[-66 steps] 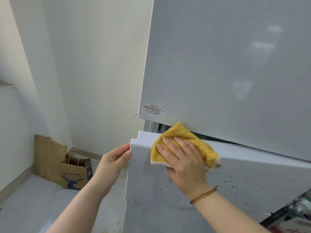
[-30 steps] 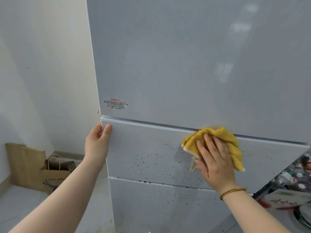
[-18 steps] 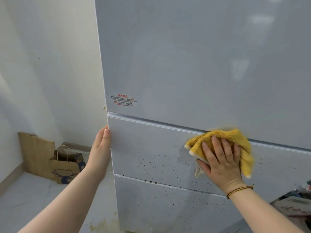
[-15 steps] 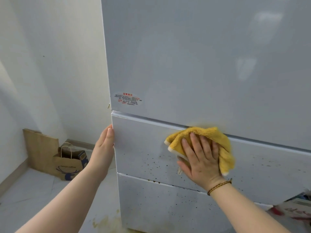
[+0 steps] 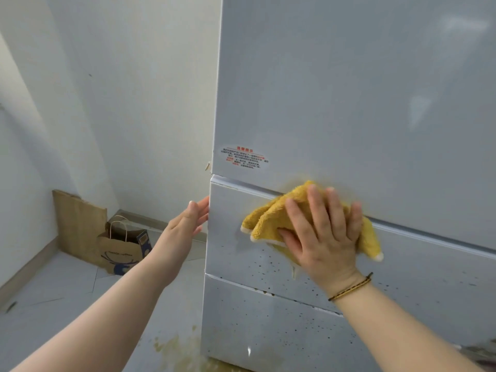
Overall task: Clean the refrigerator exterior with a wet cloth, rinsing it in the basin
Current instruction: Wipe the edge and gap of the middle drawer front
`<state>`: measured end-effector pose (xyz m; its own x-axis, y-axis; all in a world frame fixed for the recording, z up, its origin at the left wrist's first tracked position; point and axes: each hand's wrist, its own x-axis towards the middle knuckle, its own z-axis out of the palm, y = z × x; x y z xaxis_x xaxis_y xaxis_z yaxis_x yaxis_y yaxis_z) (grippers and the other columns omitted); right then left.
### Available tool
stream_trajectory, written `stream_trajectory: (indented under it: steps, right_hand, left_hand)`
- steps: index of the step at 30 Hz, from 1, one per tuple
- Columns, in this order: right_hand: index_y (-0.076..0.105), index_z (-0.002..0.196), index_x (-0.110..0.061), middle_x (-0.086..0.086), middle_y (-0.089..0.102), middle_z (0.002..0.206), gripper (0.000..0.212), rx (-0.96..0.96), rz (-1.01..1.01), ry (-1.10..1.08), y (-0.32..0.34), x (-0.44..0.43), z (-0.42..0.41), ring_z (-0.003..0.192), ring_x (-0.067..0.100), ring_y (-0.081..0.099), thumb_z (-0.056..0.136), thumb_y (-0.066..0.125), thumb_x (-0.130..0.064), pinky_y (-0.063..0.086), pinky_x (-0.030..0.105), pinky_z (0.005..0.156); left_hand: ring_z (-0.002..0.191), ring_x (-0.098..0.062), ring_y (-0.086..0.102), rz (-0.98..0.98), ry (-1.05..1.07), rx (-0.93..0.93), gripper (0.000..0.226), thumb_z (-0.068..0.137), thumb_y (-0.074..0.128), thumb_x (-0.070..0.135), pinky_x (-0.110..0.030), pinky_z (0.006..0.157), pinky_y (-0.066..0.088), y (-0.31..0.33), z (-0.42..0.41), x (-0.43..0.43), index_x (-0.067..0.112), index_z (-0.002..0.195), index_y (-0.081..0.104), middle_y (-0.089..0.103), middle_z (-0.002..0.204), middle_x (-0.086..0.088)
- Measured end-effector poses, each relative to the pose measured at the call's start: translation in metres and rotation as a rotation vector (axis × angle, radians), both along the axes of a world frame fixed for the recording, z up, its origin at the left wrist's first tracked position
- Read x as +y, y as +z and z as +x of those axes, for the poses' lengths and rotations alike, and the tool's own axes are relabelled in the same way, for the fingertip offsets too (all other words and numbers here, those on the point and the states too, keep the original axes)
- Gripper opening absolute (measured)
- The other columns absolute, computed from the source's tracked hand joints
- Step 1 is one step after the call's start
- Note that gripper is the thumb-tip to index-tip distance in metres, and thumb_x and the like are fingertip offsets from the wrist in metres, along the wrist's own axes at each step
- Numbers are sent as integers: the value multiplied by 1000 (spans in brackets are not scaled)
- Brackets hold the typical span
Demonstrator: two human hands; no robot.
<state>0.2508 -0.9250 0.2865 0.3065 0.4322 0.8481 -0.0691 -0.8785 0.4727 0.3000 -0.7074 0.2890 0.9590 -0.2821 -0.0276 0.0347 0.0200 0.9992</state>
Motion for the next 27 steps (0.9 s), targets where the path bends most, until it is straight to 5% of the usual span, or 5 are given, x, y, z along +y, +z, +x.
stream_trajectory:
  steps: [4,10,15,19,27]
  right_hand:
    - [6,147,-14,8,-12,155,64,52,100,-53,-24,44,19,143,23,-10,94,34,-36,-8,44,116]
    - [4,147,-9,13,-15,154,77,55,37,41,-22,81,46,143,25,-12,85,44,-29,-9,46,115]
    - [-4,145,0,16,-17,153,61,188,-164,64,-91,65,33,142,27,-13,91,23,-10,-10,45,116]
    - [-5,143,5,19,-17,152,60,334,-290,59,-158,55,25,142,27,-15,84,6,12,-10,41,117]
    - [-3,142,7,20,-21,150,54,420,-380,162,-108,36,17,142,28,-15,88,0,13,-10,39,117]
  left_hand:
    - [104,6,53,-27,-49,4,39,98,14,37,-28,108,29,-1,4,4,43,99,52,59,106,22]
    - [110,-36,52,-46,-91,-2,33,79,37,62,-49,107,32,-5,16,19,45,90,63,59,107,-23]
    - [104,-4,61,-43,-207,-49,49,81,26,68,-33,104,33,-2,20,22,40,99,62,70,101,16]
    - [107,16,51,24,-262,-97,54,53,31,93,-24,99,29,-7,16,22,68,95,54,58,108,39]
    - [105,24,41,-18,-166,-51,30,83,18,63,-18,92,34,-4,-3,9,62,102,42,47,111,39]
